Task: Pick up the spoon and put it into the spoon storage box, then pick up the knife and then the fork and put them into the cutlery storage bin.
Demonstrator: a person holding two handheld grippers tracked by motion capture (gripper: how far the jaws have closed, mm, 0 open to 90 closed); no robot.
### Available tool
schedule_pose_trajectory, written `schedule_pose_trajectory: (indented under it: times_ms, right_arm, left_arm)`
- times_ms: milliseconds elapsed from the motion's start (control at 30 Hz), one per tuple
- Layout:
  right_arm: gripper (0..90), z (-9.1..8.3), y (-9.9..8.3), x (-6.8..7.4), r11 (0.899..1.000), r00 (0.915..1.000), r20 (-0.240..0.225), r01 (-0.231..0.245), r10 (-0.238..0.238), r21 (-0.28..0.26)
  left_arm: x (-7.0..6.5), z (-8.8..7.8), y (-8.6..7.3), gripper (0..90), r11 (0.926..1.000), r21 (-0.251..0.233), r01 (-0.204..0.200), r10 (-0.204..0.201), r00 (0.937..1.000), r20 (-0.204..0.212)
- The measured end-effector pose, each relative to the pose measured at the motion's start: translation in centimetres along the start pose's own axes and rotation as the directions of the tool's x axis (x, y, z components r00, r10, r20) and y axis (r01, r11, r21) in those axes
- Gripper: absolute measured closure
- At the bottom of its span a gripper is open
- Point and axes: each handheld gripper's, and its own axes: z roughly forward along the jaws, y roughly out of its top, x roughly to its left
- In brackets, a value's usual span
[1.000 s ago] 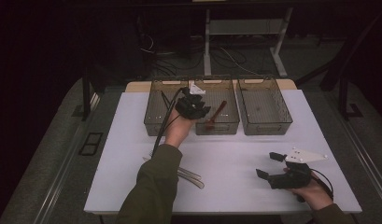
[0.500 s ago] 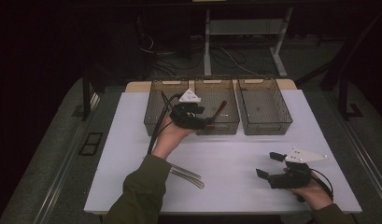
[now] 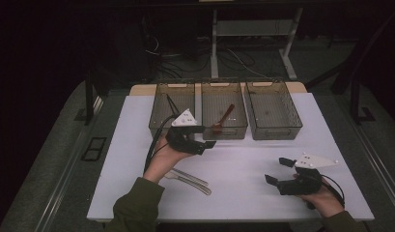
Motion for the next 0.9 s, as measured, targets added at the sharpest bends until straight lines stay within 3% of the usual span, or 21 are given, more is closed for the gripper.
schedule_pose_trajectory:
  times_ms: [600,767,900]
  right_arm:
    - [13.9,0.0,0.1,0.0,1.000,1.0000,0.000,0.009,-0.009,-0.009]
    - [13.9,-0.1,0.0,0.0,1.000,1.0000,0.003,0.006,-0.006,-0.007]
    - [13.9,0.0,0.1,0.0,1.000,1.0000,0.003,0.007,-0.007,-0.008]
  left_arm:
    - [-1.2,-2.5,-3.8,33.5,0.9995,0.024,-0.021,0.021,0.9998,-0.003]
    - [-1.3,-3.3,-5.0,38.8,0.9992,0.035,-0.020,0.021,0.9996,-0.016]
    - [-1.1,-4.1,-6.0,48.2,0.9979,0.060,-0.026,0.029,0.9985,-0.047]
